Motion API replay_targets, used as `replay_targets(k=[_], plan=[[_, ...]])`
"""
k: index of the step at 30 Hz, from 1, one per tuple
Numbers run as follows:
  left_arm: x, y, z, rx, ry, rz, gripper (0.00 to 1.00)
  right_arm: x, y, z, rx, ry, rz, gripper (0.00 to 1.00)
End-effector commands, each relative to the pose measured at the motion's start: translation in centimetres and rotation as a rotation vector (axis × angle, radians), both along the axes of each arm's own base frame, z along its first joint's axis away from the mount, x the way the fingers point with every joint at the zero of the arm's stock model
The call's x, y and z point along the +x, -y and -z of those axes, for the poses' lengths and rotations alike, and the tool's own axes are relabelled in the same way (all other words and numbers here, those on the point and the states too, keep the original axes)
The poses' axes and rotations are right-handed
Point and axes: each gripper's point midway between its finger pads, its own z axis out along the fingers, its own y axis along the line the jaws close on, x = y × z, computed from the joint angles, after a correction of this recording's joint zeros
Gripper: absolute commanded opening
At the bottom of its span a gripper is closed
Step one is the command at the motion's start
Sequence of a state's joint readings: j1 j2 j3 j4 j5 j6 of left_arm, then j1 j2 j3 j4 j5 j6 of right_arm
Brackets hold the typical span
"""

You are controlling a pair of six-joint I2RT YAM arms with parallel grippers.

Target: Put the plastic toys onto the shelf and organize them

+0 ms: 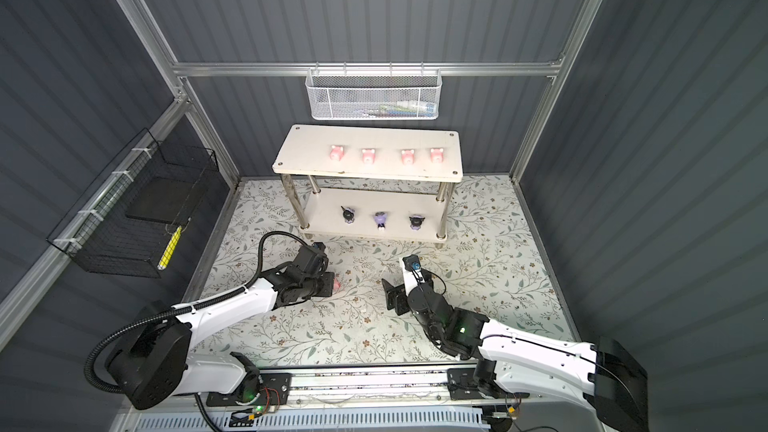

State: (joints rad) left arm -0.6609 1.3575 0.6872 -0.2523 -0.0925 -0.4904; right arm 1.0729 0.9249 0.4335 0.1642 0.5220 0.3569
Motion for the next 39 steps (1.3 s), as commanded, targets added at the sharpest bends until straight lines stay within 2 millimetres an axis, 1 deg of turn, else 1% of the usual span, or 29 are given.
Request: replay_targets(k=[1,6,13,23,30,32,33,39], plan=[[-0.4,-0.4,0.0,-0.004,-0.003,-0.005,0.0,0.1,-0.3,0.0,0.014,-0.002,-0.006,0.86],[-0.3,-0.4,0.2,-0.009,0.0,-0.009,0.0,0.2,-0.8,0.1,0.013,-0.01,-0.016,0.85],[-0.1,-0.4,0.7,-0.004,-0.003,-0.013,0.0,0.2,-0.8,0.0,0.014,-0.01,-0.016,0.86],[-0.8,-0.9,2.0,0.013,-0.032,-0.017,0.0,0.2,-0.9,0.4,0.007,-0.021,-0.02,0.85],[-1.4,-1.2,2.2,0.006,-0.044,-0.023,0.0,0.2,-1.1,0.5,0.008,-0.023,-0.023,0.85],[-1.5,-1.1,2.0,-0.005,-0.041,-0.021,0.0,0.2,-1.2,0.6,0.008,-0.025,-0.026,0.86],[-1.5,-1.0,1.5,-0.019,-0.032,-0.019,0.0,0.2,-1.2,0.5,0.008,-0.025,-0.026,0.86],[-0.8,-0.2,-2.4,-0.083,0.04,-0.001,0.0,0.3,-1.3,0.4,0.007,-0.019,-0.028,0.85]])
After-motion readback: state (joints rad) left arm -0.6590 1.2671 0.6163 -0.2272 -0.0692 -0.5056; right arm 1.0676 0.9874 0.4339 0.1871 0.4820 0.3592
